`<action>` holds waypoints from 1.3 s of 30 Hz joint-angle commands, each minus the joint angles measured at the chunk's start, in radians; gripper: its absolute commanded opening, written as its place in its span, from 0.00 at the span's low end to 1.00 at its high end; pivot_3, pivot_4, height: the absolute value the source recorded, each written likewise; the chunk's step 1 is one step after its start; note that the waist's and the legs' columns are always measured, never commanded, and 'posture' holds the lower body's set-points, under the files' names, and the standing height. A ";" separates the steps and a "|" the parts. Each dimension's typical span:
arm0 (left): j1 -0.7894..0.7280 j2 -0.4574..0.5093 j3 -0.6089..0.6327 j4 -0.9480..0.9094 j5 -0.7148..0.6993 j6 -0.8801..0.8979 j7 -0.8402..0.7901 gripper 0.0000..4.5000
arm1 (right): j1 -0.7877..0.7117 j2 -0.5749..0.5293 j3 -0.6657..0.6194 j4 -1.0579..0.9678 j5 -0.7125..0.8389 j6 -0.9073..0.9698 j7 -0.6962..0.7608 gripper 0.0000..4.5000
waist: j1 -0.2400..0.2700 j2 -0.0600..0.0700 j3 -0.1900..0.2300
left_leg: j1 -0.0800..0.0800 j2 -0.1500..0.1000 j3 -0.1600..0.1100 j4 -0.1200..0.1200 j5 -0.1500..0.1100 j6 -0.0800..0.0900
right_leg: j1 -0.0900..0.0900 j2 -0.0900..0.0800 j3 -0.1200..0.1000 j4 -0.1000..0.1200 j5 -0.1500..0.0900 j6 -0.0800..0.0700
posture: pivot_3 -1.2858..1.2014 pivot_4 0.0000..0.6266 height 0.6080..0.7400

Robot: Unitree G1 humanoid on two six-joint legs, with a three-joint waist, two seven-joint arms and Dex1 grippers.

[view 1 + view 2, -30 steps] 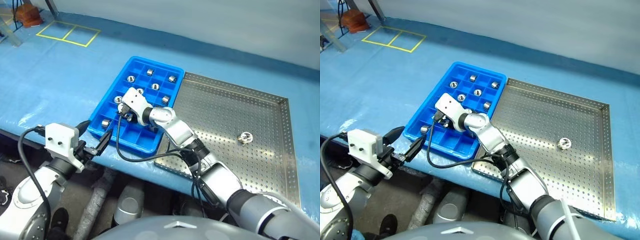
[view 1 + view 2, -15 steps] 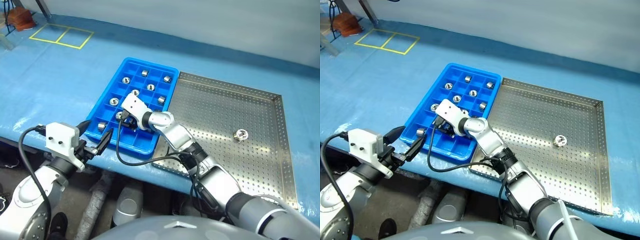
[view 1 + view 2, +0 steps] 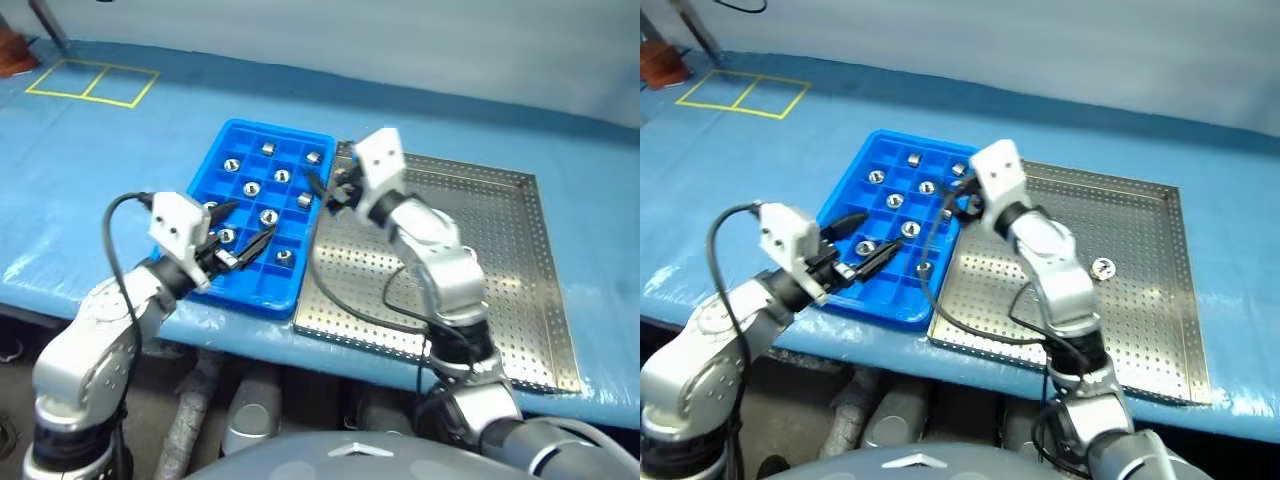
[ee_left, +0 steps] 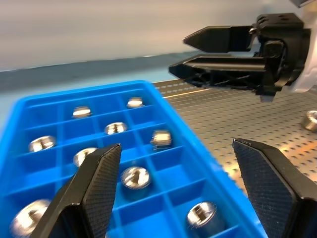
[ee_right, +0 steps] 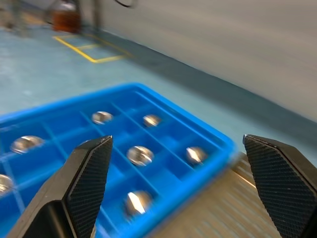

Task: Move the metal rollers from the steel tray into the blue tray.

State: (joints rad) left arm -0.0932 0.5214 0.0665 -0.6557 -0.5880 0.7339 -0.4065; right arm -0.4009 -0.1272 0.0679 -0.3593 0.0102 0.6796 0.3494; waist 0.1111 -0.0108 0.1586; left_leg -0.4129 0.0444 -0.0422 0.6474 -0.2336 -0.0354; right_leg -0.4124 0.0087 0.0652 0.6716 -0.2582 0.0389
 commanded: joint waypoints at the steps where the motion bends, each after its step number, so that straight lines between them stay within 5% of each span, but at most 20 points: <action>1: -0.118 -0.007 -0.099 0.105 0.037 -0.038 -0.080 0.89 | 0.068 -0.033 -0.073 -0.132 -0.023 0.085 -0.072 0.99 | -0.048 0.000 0.000 | 0.000 0.000 0.000 0.000 0.000 0.000 | 0.000 0.000 0.000 0.000 0.001 0.000 | 0.50 0.24 1.00; 8: -0.335 -0.095 -0.261 0.344 0.115 -0.097 -0.197 0.89 | 0.199 -0.036 -0.119 -0.166 -0.054 0.130 -0.186 0.99 | -0.200 0.001 0.000 | 0.001 0.001 0.003 -0.002 -0.001 0.002 | -0.003 0.001 0.005 0.004 0.004 0.001 | 0.44 0.24 1.00; 14: -0.382 -0.134 -0.297 0.410 0.145 -0.117 -0.246 0.89 | 0.216 0.004 -0.129 -0.111 -0.038 0.105 -0.235 0.99 | -0.261 0.001 0.000 | 0.001 0.000 0.004 0.000 -0.001 0.002 | -0.003 0.001 0.007 0.006 0.003 0.004 | 0.43 0.24 1.00; 23: -0.328 -0.123 -0.270 0.369 0.151 -0.093 -0.241 0.89 | 0.180 0.013 -0.119 0.050 -0.017 0.053 -0.240 0.99 | -0.281 0.001 0.000 | 0.002 0.000 0.005 0.001 -0.001 0.003 | -0.003 0.001 0.009 0.007 0.002 0.007 | 0.45 0.24 1.00; 39: -0.271 -0.127 -0.241 0.318 0.140 -0.069 -0.203 0.89 | 0.120 0.009 -0.077 0.191 0.005 -0.002 -0.219 0.99 | -0.246 0.001 0.000 | 0.002 0.000 0.005 0.001 -0.001 0.003 | -0.002 0.001 0.009 0.007 0.003 0.007 | 0.47 0.24 1.00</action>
State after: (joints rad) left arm -0.3653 0.3960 -0.2019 -0.2821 -0.4403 0.6688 -0.6110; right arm -0.2676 -0.1160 -0.0126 -0.1451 0.0146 0.7001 0.1316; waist -0.1344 -0.0098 0.1584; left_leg -0.4108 0.0443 -0.0372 0.6482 -0.2346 -0.0326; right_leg -0.4145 0.0097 0.0740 0.6784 -0.2544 0.0454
